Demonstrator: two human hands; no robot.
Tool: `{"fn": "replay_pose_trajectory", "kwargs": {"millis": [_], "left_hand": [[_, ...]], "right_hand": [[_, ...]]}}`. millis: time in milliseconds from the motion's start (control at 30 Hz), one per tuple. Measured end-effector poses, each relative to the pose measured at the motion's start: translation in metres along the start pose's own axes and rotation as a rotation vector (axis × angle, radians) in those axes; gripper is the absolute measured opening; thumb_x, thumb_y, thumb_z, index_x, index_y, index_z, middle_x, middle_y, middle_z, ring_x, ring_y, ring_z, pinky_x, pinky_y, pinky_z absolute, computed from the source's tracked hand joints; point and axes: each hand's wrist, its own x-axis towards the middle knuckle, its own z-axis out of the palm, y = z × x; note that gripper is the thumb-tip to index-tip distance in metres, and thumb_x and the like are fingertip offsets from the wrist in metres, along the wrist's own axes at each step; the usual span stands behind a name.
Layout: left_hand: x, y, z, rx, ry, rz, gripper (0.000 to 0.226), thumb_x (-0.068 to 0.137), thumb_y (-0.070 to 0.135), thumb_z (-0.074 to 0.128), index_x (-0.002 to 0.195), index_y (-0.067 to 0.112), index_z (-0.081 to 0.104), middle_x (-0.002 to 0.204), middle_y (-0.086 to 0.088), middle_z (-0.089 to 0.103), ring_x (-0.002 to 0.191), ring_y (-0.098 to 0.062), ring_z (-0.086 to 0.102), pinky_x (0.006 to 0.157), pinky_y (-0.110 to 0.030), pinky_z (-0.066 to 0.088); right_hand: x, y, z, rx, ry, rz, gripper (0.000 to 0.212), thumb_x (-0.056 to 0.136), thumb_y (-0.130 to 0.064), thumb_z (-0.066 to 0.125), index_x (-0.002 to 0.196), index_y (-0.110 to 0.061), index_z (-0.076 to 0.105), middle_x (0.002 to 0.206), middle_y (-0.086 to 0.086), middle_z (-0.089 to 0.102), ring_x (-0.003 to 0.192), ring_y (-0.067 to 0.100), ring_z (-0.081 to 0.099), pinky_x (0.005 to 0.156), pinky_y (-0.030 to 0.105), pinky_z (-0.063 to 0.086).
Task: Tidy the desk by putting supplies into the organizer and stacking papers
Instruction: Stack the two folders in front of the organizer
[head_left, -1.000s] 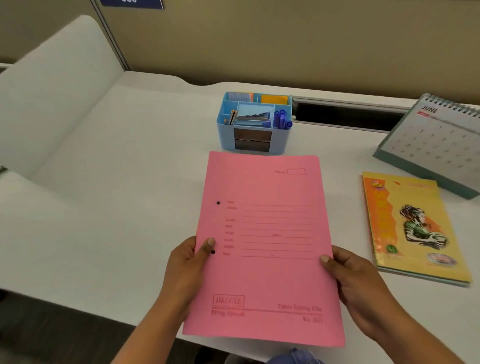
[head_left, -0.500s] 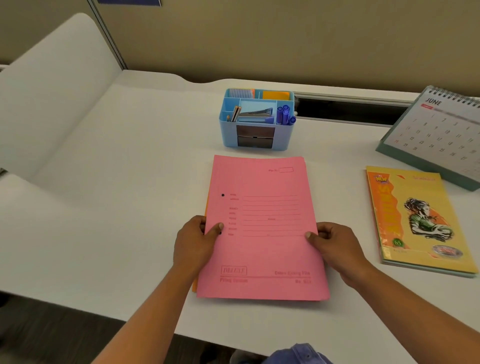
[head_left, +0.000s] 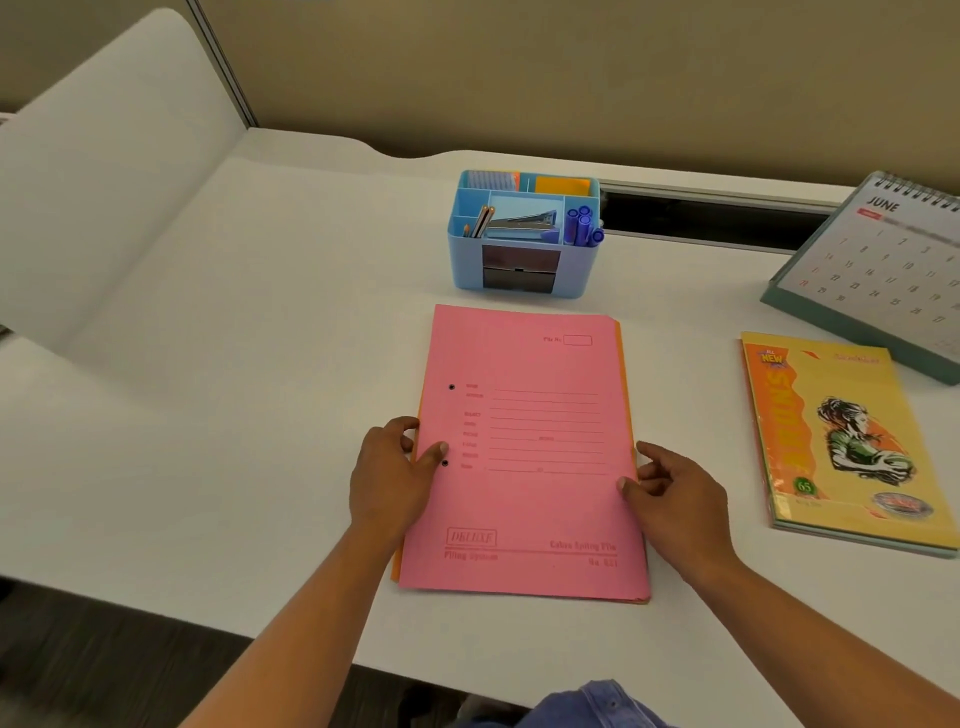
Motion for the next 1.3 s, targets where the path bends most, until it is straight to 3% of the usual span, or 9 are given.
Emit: {"fn": "replay_pose_trajectory", "kwargs": {"millis": [200, 800, 900, 1033, 1200, 1300], "left_hand": [[0.003, -0.001, 0.002, 0.012, 0.007, 0.014, 0.041, 0.089, 0.042, 0.065, 0.125, 0.023, 0.061, 0.109, 0.0, 0.063, 0.087, -0.016, 0.062, 0.07, -0.031, 0.047], [0.006, -0.004, 0.009, 0.036, 0.028, 0.068, 0.034, 0.096, 0.041, 0.051, 0.123, 0.022, 0.06, 0.11, -0.001, 0.062, 0.087, -0.019, 0.064, 0.07, -0.032, 0.046], [-0.001, 0.003, 0.009, 0.031, 0.078, 0.06, 0.042, 0.094, 0.037, 0.057, 0.132, 0.02, 0.051, 0.125, -0.004, 0.054, 0.102, -0.024, 0.061, 0.08, -0.039, 0.05], [-0.012, 0.023, 0.016, 0.132, 0.194, 0.258, 0.053, 0.087, 0.032, 0.068, 0.133, 0.014, 0.051, 0.134, -0.009, 0.048, 0.121, -0.028, 0.048, 0.101, -0.044, 0.039], [-0.019, 0.05, 0.045, 0.18, 0.069, 0.55, 0.054, 0.087, 0.038, 0.067, 0.132, 0.013, 0.052, 0.137, -0.008, 0.05, 0.128, -0.027, 0.046, 0.104, -0.044, 0.038], [-0.023, 0.066, 0.067, 0.247, 0.007, 0.582, 0.059, 0.09, 0.048, 0.06, 0.137, 0.014, 0.049, 0.144, -0.005, 0.047, 0.134, -0.023, 0.041, 0.109, -0.043, 0.034]], "right_hand": [[0.0, 0.007, 0.006, -0.067, 0.023, -0.042, 0.038, 0.083, -0.019, 0.074, 0.12, -0.017, 0.067, 0.086, -0.008, 0.061, 0.077, 0.009, 0.059, 0.076, 0.022, 0.046], [-0.003, 0.018, 0.016, -0.032, 0.09, -0.05, 0.038, 0.084, -0.023, 0.074, 0.121, -0.02, 0.065, 0.094, -0.006, 0.06, 0.079, 0.005, 0.057, 0.069, 0.007, 0.039], [-0.005, 0.018, 0.016, -0.051, 0.095, -0.07, 0.038, 0.084, -0.024, 0.073, 0.121, -0.02, 0.064, 0.095, -0.005, 0.06, 0.081, 0.007, 0.058, 0.074, 0.014, 0.044], [-0.006, 0.018, 0.013, -0.013, 0.076, -0.083, 0.04, 0.083, -0.021, 0.073, 0.122, -0.019, 0.062, 0.095, -0.004, 0.059, 0.082, 0.009, 0.058, 0.077, 0.018, 0.048], [-0.003, 0.025, -0.005, 0.027, 0.085, -0.138, 0.038, 0.084, -0.023, 0.073, 0.12, -0.019, 0.061, 0.102, -0.007, 0.06, 0.083, 0.004, 0.058, 0.072, 0.008, 0.041], [0.003, 0.039, -0.028, -0.034, 0.103, -0.195, 0.039, 0.085, -0.03, 0.071, 0.121, -0.02, 0.06, 0.114, -0.009, 0.058, 0.095, 0.005, 0.057, 0.08, 0.018, 0.047]]}}
